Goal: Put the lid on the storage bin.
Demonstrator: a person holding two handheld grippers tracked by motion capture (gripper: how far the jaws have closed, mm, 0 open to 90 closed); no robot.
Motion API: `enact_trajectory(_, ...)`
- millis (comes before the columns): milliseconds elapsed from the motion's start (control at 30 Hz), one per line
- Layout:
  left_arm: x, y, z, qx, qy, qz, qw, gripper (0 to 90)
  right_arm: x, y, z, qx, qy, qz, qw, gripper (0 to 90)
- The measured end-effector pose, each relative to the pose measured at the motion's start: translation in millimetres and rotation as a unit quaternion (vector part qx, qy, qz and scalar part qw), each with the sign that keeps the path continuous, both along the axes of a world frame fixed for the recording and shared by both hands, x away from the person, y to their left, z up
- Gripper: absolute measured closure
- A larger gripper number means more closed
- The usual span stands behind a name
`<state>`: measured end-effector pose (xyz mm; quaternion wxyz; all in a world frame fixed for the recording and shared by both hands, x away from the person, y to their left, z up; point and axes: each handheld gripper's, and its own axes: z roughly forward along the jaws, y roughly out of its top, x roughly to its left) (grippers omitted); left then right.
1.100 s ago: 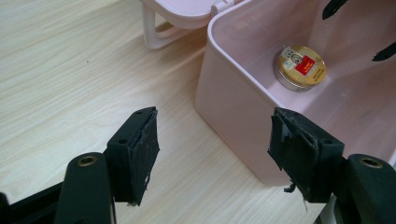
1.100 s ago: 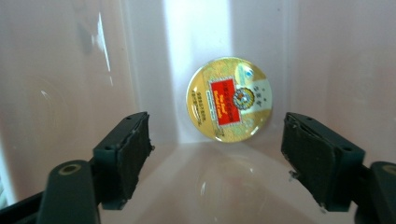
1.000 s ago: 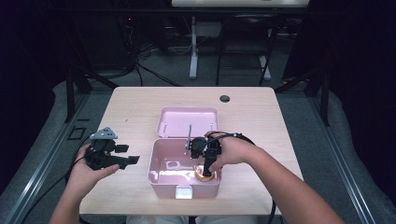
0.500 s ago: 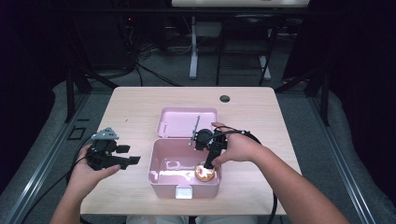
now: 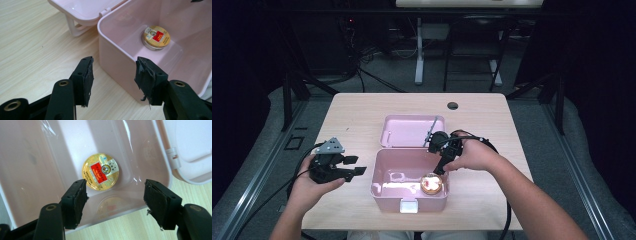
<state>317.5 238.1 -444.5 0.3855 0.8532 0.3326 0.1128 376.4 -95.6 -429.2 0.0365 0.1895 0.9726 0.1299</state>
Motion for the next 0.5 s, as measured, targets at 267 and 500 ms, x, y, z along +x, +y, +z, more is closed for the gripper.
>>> enact_trajectory(267, -2.3, -6.9, -0.1, -0.012, -0.003, -0.011, 0.9999, 47.8, 1.0, -9.9, 7.2, 0.040, -0.008, -0.019, 0.9990, 42.5)
enact_trajectory(500, -2.5, -12.7, -3.7, 0.006, 0.001, -0.001, 1.0000, 53.3, 4.2, -19.3, 8.5, 0.052, -0.019, -0.053, 0.9971, 45.5)
